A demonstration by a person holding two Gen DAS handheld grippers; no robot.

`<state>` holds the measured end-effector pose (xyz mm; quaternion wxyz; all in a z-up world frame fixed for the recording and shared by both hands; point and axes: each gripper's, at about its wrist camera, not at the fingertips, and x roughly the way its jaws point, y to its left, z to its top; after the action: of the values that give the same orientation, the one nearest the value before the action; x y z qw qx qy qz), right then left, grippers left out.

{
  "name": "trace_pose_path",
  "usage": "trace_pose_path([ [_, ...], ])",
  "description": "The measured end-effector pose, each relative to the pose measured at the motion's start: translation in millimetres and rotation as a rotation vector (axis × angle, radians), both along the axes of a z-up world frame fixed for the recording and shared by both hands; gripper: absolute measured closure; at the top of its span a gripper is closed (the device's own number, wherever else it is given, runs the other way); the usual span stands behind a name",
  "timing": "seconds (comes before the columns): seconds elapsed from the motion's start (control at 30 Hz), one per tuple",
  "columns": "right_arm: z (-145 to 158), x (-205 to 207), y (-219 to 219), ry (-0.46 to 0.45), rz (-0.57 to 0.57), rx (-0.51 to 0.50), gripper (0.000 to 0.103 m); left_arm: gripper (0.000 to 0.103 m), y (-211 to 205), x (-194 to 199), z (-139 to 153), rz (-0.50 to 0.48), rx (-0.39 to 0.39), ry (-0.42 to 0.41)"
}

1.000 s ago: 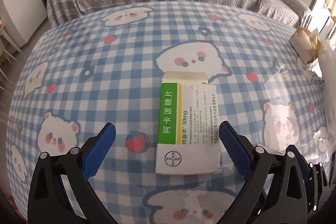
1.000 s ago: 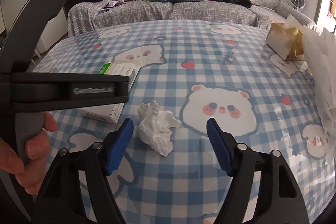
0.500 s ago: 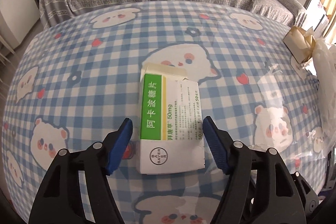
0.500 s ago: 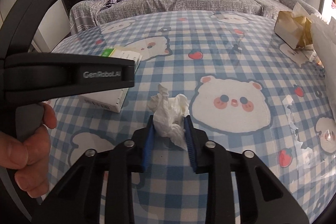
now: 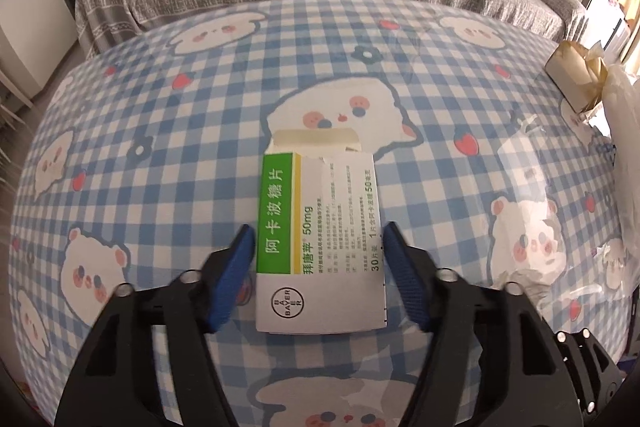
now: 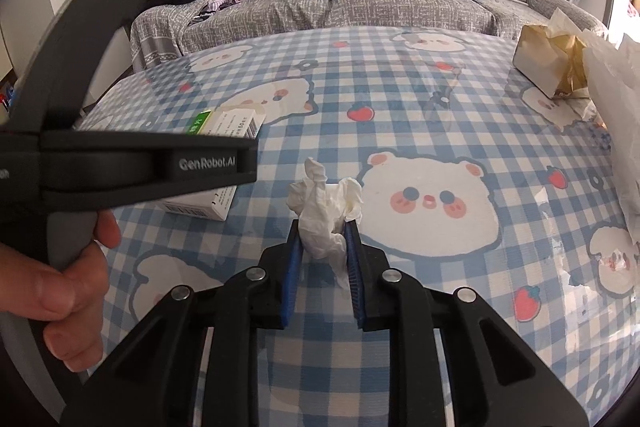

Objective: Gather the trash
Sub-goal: 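Grasp the white medicine box with the left tool while the right tool grasps the crumpled tissue, then carry the medicine box and tissue with both tools over the black bin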

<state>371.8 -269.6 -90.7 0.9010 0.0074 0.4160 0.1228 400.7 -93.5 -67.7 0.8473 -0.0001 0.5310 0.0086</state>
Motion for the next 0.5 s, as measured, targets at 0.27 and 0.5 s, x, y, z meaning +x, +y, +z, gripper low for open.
trace_pose_path([
  [0.27, 10.1, -5.6, -0.5, -0.007, -0.004, -0.009, 0.084, 0.044, 0.3, -14.0, 7.6, -0.010, 0.028, -0.030],
  [0.5, 28.6, -20.1, 0.7, -0.028, -0.004, -0.035, 0.084, 0.044, 4.7, -33.2, 23.8, -0.007, 0.031, -0.049],
])
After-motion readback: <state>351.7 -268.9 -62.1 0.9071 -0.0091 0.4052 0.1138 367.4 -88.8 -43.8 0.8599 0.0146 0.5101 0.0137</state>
